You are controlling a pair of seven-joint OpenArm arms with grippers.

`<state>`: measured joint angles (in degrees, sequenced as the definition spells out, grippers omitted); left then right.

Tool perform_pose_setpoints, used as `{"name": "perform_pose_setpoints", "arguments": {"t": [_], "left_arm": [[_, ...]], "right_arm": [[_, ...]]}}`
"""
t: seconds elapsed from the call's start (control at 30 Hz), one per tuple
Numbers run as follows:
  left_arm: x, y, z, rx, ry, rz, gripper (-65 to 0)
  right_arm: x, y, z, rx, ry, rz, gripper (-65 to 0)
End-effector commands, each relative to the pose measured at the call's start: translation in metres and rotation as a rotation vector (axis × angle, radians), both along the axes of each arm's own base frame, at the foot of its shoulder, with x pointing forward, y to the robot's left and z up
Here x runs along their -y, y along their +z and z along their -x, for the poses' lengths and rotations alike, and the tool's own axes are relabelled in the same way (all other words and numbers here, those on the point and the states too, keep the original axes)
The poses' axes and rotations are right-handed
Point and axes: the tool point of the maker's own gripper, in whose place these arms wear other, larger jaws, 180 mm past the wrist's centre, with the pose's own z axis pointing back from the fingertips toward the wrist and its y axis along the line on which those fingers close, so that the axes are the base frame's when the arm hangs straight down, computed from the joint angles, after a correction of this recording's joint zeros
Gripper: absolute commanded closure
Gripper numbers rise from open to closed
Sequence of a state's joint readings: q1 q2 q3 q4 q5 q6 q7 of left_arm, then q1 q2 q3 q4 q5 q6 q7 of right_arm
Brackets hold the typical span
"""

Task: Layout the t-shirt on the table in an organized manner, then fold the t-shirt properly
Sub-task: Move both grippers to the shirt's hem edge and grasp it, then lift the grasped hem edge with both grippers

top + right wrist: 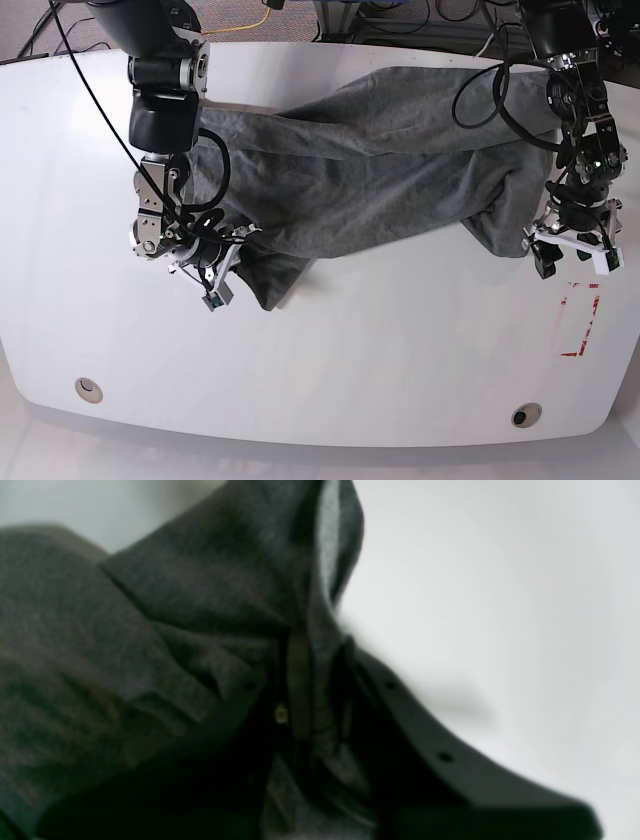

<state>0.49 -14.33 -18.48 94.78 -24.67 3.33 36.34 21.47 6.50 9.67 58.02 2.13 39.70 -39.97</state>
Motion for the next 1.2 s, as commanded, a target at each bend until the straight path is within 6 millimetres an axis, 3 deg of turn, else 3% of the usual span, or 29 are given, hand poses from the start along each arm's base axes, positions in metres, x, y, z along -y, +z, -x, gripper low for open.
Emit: {"name": "perform_pose_setpoints", "arguments": {"t": [0.0,0.23,0.73,1.17], "left_arm": [[-0.008,0.007,-0.011,0.02,0.012,0.001,-44.2],[-0.016,-0.013,-0.02,-0.028,0.041,0.044,-44.3],[0.019,-0.066,-0.044,-0.112,-0.017,0.189,-44.4],[0.031,-0.098,-0.037,-0.174,0.0,0.244,-44.0]], "right_arm": [[0.011,-0.008,0.011,-0.058,0.027,0.085,0.0],[0.011,-0.005,0.009,-0.049,0.027,0.087,0.0],[0.009,-0.006,0.009,-0.049,0.029,0.084,0.0],[0.013,-0.005,0.009,-0.049,0.026,0.09,-0.2]]}}
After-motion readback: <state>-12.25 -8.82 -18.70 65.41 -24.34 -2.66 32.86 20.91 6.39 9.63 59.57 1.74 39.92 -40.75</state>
